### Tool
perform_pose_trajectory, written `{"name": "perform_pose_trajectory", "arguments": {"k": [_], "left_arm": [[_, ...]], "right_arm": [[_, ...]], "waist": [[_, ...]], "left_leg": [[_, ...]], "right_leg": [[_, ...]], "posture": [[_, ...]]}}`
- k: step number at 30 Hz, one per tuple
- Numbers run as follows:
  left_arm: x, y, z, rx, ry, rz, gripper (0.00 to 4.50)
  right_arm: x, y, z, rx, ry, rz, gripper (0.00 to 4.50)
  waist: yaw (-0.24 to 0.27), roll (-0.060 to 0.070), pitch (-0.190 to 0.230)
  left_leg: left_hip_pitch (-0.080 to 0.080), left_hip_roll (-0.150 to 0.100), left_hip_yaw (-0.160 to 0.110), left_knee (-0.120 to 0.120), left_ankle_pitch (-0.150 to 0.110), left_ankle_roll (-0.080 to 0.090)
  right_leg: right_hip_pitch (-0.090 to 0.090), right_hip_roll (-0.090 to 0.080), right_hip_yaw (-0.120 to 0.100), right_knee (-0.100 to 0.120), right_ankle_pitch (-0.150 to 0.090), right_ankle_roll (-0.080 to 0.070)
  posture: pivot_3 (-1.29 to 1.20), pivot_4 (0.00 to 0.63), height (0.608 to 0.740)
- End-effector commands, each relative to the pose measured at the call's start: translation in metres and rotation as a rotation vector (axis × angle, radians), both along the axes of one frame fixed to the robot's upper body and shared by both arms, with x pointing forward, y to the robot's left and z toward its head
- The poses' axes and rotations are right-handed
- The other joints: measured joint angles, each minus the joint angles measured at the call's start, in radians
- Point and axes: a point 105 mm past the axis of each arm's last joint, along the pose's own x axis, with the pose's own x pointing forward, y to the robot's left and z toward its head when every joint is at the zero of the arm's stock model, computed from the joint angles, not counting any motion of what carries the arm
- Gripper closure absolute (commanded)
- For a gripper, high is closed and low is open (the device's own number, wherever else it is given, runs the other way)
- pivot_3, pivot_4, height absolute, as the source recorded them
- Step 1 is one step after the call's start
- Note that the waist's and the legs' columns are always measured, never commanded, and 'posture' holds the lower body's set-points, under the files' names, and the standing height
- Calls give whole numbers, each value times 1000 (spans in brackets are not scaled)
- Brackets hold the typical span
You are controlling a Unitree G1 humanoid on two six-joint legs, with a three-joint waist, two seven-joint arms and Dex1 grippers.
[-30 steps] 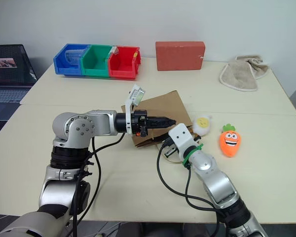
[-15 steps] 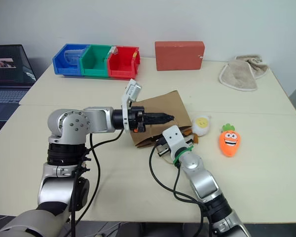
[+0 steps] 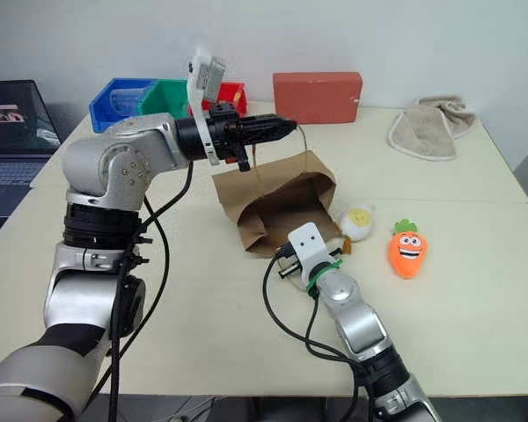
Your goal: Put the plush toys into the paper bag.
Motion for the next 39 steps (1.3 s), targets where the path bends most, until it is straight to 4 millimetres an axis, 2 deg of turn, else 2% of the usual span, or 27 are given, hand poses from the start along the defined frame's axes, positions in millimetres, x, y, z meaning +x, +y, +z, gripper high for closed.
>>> {"name": "perform_pose_trajectory", "arguments": {"k": [1,6,10,20,25,30,34,39], "left_arm": [[-14,-11,27,58,-242,-43,4500],[-35,-27,28,135,-416,-123,4500],[-44,-31,13,252,-528,-163,4500],[-31,-12,-14,227,-325,-103,4500],[-32,-9,-26,199,-186,-129,4500],[-36,-9,-36,228,-179,-149,4500],[-39,-12,-41,235,-182,-165,4500],[-44,-16,-48,230,-159,-184,4500]], "right_arm": [[-1,4,-1,-4,10,17,4476],[-1,5,-1,1,17,23,4476],[-2,7,-1,-1,18,32,4476],[-3,9,6,4,7,58,4476],[-4,3,25,-7,-55,76,4476],[-18,-2,46,7,-87,138,4476],[-26,-14,61,4,-96,147,4476],[-40,-23,68,8,-55,208,4476]], "waist": [[-1,0,0],[-6,0,0],[-11,0,0],[-14,0,0],[-14,1,1],[-13,2,1],[-13,2,1],[-13,2,1]], "left_leg": [[0,0,0,-1,0,-1],[0,0,0,-4,2,-4],[0,0,0,-6,3,-4],[1,0,0,-7,3,-3],[1,0,0,-7,3,-3],[0,0,-1,-7,3,-3],[0,0,-1,-7,3,-3],[0,0,-1,-7,3,-3]], "right_leg": [[0,0,0,0,0,0],[-1,0,0,-1,0,0],[-1,0,1,-1,0,0],[-2,0,0,-1,0,-1],[-2,0,0,-1,0,-1],[-2,0,0,-1,0,-1],[-2,0,0,-1,0,-1],[-2,0,0,-1,0,-1]], "posture": [[0,150,740],[0,150,740],[0,150,740],[0,150,740],[0,150,740],[0,150,740],[0,150,740],[0,150,740]]}}
